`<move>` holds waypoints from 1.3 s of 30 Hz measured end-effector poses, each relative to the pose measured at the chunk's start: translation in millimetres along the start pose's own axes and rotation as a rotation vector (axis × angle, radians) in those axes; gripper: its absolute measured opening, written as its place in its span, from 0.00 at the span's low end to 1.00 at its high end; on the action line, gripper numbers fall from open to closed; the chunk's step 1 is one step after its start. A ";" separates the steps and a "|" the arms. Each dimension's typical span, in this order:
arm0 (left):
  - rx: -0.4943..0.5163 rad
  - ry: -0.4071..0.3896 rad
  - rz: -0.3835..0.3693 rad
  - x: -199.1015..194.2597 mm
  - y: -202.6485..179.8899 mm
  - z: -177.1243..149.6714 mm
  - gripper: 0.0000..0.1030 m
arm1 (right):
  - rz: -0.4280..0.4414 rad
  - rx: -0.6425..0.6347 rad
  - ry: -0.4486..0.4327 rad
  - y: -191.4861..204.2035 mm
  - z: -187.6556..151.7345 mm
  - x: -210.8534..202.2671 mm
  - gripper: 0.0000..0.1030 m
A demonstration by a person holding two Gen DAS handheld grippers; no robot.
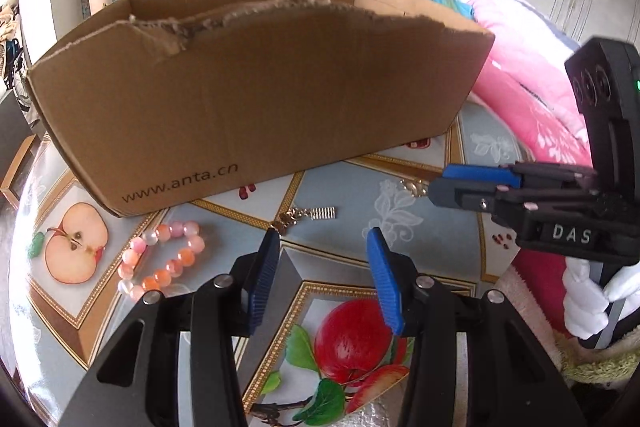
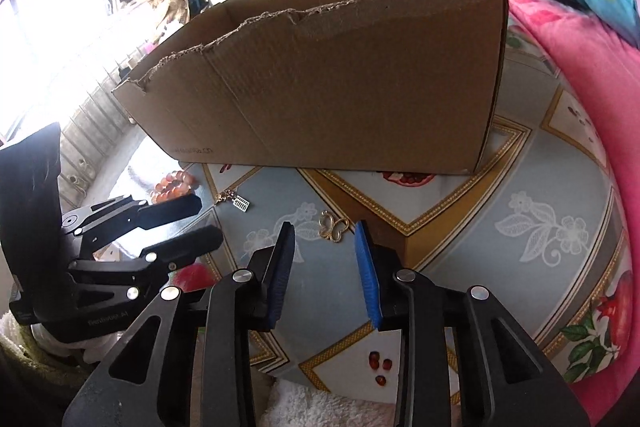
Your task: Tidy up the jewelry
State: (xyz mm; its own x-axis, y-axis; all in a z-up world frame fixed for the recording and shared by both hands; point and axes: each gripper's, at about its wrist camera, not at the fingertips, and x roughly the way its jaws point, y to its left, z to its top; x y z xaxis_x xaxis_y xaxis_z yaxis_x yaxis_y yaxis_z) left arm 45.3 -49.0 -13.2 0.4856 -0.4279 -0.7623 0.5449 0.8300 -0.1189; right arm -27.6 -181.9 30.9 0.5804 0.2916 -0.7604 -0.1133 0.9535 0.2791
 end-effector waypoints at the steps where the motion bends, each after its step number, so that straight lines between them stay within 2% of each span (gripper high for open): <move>1: 0.003 0.004 0.001 1.3 -1.5 -0.5 0.43 | -0.005 -0.005 0.002 0.2 0.5 2.5 0.29; 10: 0.035 -0.001 0.016 2.9 -5.9 -4.6 0.43 | -0.048 -0.052 0.006 4.7 0.4 15.2 0.29; 13: 0.024 -0.002 0.011 3.4 -6.3 -5.1 0.43 | -0.020 -0.039 0.017 6.4 1.4 20.0 0.29; 17: 0.018 -0.006 0.010 1.2 -4.6 -7.8 0.43 | 0.070 -0.003 0.048 9.7 -0.3 23.0 0.29; 27: 0.010 -0.012 0.002 -2.4 -1.0 -11.1 0.43 | 0.018 0.011 0.024 3.0 8.9 20.6 0.29; 35: 0.009 -0.015 0.001 -2.8 -0.4 -11.7 0.43 | 0.089 0.022 0.058 8.3 6.2 29.4 0.29; 39: 0.011 -0.014 -0.001 -3.3 0.3 -11.1 0.43 | 0.074 0.006 0.054 7.8 7.2 24.9 0.29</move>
State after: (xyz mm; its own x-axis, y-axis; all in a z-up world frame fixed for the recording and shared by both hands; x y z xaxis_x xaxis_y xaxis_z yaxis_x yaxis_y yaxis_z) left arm 36.2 -43.4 -17.7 0.4946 -0.4337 -0.7532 0.5528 0.8257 -0.1125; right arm -8.2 -167.7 18.4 0.5259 0.3655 -0.7681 -0.1496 0.9287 0.3394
